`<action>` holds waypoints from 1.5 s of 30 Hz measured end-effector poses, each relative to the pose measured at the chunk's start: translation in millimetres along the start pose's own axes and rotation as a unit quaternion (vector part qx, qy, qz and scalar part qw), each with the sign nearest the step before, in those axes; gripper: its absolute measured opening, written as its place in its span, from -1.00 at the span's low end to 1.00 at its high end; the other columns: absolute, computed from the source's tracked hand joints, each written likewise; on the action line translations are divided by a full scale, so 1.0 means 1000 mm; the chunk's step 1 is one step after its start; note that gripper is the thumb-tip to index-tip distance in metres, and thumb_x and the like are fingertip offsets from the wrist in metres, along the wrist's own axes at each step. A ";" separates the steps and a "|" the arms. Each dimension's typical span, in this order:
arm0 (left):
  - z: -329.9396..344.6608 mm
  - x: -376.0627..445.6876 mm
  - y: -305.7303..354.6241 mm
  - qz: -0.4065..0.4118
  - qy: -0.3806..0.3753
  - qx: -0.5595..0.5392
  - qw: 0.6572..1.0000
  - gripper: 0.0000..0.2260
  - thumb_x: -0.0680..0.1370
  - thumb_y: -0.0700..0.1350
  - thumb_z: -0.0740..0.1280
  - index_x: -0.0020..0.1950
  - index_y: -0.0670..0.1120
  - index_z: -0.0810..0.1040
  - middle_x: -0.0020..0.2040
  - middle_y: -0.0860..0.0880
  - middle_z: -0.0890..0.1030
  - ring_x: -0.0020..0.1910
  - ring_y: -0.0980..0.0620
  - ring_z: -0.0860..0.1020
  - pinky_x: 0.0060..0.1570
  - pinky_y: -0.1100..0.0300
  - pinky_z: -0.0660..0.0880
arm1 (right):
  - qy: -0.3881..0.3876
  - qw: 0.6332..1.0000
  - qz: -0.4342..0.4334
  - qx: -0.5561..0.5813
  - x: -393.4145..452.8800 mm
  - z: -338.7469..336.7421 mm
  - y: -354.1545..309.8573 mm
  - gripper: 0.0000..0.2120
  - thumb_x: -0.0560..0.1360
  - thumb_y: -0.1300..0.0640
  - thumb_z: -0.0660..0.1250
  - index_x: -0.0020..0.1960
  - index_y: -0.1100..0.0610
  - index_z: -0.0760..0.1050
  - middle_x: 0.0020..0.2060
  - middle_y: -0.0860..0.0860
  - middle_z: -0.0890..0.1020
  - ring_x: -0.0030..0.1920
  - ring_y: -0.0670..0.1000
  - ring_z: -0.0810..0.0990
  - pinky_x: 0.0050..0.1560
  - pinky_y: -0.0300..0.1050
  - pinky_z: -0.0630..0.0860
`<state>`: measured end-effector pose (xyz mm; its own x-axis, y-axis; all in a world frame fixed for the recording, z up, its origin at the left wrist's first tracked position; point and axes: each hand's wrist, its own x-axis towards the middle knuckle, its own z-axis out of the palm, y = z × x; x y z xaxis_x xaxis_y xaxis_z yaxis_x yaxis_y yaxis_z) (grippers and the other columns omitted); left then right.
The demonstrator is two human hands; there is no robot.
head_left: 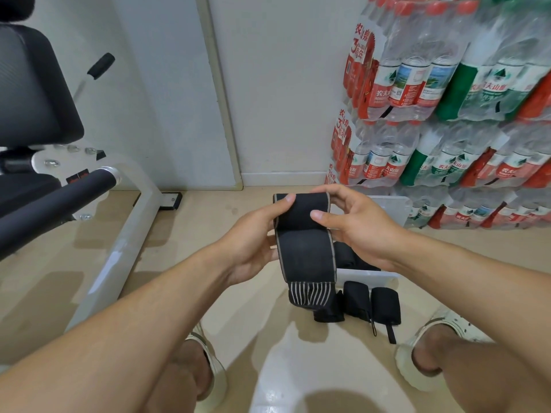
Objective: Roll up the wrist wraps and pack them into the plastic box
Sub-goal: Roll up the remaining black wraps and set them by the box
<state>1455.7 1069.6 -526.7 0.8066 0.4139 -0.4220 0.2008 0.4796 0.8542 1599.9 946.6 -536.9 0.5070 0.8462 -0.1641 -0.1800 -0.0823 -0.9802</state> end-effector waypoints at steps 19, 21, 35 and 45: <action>-0.004 0.003 0.000 0.032 0.003 -0.004 0.999 -0.82 0.57 -0.26 0.38 0.15 -0.10 0.61 0.04 -0.11 0.70 0.02 -0.10 0.67 -0.04 0.08 0.62 | -0.014 0.999 0.045 0.009 0.001 -0.005 -0.002 -0.64 0.45 0.14 0.48 0.24 0.09 0.61 0.19 0.13 0.68 0.14 0.09 0.71 0.23 0.06 0.62; -0.005 0.004 0.000 0.024 0.012 -0.024 0.999 -0.87 0.58 -0.18 0.40 0.12 -0.11 0.63 0.02 -0.10 0.69 0.02 -0.10 0.66 -0.04 0.08 0.62 | -0.011 0.999 0.031 0.004 0.001 -0.004 -0.002 -0.68 0.50 0.25 0.46 0.24 0.09 0.61 0.18 0.08 0.68 0.09 0.04 0.72 0.15 0.00 0.66; -0.007 0.008 0.001 0.069 0.036 -0.009 0.997 -0.59 0.49 -0.41 0.44 0.30 -0.13 0.55 0.11 -0.13 0.67 -0.03 -0.06 0.68 -0.12 0.10 0.64 | -0.047 0.997 0.062 0.014 0.003 -0.008 0.001 -0.52 0.44 0.12 0.49 0.35 0.08 0.55 0.21 0.13 0.68 0.21 0.12 0.68 0.30 0.17 0.57; -0.006 0.007 -0.002 0.045 0.024 -0.028 0.998 -0.76 0.51 -0.33 0.45 0.13 -0.12 0.57 0.02 -0.13 0.71 0.02 -0.12 0.69 -0.08 0.05 0.65 | -0.007 1.000 0.011 -0.007 0.002 -0.001 0.001 -0.65 0.52 0.38 0.42 0.25 0.12 0.57 0.16 0.03 0.65 0.05 0.07 0.73 0.11 0.08 0.68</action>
<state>1457.5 1076.3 -533.2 0.7924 0.4926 -0.3597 0.0966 0.4809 0.8714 1601.9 947.3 -538.6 0.4913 0.8514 -0.1838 -0.1786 -0.1081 -0.9780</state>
